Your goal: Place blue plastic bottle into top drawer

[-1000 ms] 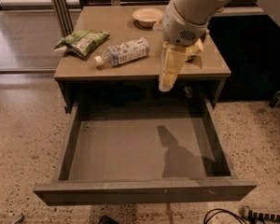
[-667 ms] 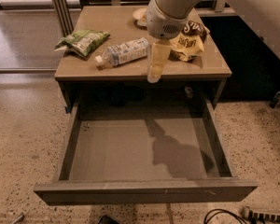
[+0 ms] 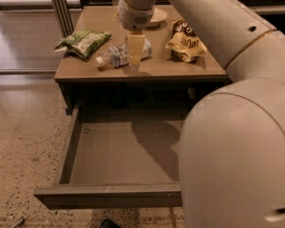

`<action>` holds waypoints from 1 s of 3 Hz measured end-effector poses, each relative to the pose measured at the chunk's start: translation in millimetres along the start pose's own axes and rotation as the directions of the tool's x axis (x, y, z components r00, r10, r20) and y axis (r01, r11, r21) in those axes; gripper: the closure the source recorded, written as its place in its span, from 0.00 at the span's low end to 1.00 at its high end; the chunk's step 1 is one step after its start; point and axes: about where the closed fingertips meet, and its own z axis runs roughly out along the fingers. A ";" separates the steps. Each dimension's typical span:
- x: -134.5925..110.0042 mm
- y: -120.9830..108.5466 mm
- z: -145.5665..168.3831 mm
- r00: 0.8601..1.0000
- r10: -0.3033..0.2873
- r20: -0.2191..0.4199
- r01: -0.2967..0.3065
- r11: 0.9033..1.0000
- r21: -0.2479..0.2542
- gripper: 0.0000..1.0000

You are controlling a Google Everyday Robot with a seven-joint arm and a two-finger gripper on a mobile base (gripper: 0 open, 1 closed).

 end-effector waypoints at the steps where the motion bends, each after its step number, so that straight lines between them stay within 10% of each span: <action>1: 7.5 -12.5 44.5 0.999 0.014 -0.048 -0.019 0.994 -0.104 0.00; 3: 28.5 -30.1 91.1 0.992 0.097 -0.076 -0.107 0.985 -0.136 0.00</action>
Offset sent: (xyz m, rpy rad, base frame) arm 0.0716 -0.0182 -0.1025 -0.1960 0.3645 -0.1852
